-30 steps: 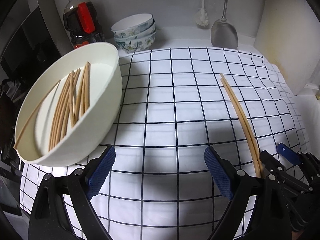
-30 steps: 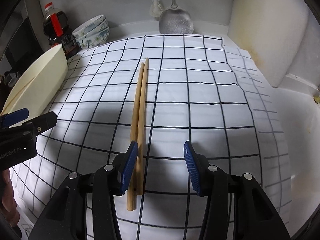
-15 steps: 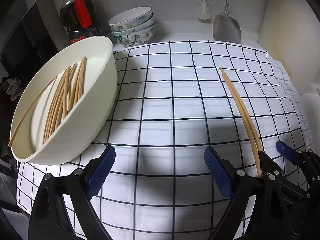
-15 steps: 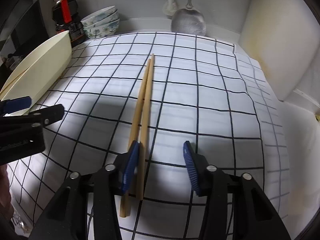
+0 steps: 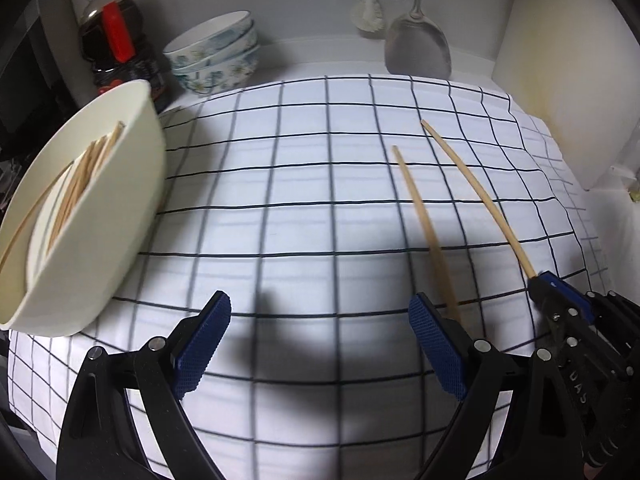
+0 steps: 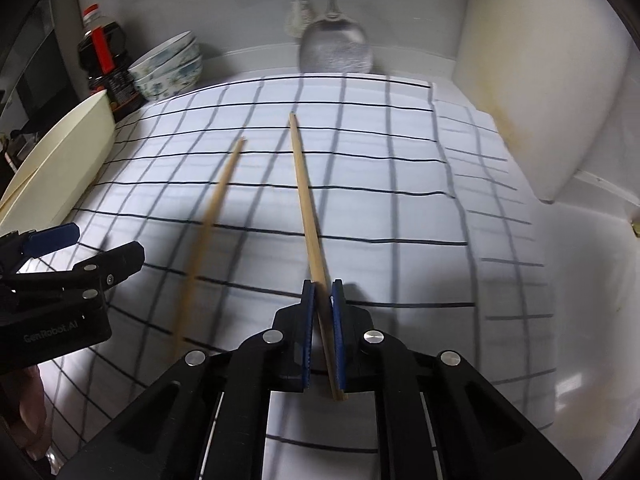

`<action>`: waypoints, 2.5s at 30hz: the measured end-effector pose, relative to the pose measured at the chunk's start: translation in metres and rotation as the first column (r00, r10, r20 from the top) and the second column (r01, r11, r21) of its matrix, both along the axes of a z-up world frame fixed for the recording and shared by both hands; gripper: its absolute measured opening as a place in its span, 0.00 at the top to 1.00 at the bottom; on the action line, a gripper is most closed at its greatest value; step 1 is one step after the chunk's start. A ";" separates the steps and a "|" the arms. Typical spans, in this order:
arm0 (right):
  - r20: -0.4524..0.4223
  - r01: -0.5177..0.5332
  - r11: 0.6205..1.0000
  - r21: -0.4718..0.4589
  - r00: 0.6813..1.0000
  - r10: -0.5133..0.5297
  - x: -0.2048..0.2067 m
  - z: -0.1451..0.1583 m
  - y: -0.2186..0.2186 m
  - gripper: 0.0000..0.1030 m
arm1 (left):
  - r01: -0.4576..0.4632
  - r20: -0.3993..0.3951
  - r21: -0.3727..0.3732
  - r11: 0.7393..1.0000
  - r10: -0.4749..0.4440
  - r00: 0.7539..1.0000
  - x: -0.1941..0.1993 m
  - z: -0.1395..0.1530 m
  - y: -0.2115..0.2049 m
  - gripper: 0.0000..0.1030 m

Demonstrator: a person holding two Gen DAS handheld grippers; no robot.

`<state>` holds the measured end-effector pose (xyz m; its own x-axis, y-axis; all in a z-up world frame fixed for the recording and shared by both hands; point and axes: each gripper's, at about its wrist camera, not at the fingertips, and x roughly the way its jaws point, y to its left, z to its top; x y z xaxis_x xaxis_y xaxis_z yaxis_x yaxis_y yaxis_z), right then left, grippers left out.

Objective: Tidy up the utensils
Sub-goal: 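Lift and carry the left tool's chopstick toward the dish while the right tool carries its own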

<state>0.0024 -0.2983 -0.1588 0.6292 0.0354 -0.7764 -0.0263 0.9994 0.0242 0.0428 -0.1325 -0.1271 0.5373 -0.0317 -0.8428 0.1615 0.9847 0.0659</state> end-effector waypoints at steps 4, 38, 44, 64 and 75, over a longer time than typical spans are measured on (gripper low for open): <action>0.001 0.020 1.000 0.017 1.000 -0.020 -0.001 0.000 -0.018 0.91 | 0.012 0.004 0.014 1.000 -0.012 1.000 0.004 -0.006 -0.015 0.14; 0.017 -0.011 0.999 -0.031 1.000 0.011 0.011 0.000 -0.021 0.94 | 0.122 0.000 -0.088 0.989 -0.123 0.992 0.006 -0.013 -0.052 0.99; 0.021 0.000 1.000 -0.015 1.000 0.000 0.007 0.000 -0.023 0.94 | 0.107 -0.009 -0.140 0.984 -0.109 0.994 0.005 -0.013 -0.043 0.99; 0.050 0.047 0.999 -0.006 0.998 -0.047 0.000 0.000 -0.045 0.94 | 0.130 0.056 -0.106 0.986 -0.124 0.991 -0.002 -0.009 -0.062 0.42; 0.057 0.059 0.998 -0.017 0.997 -0.058 -0.003 -0.001 -0.047 0.94 | 0.130 0.079 -0.007 0.992 -0.129 0.989 -0.011 -0.021 -0.077 0.43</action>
<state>-0.0006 -0.3449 -0.1595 0.6730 -0.0171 -0.7395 0.0317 0.9995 0.0057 0.0317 -0.2098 -0.1479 0.5920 -0.1153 -0.7976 0.2822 0.9567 0.0711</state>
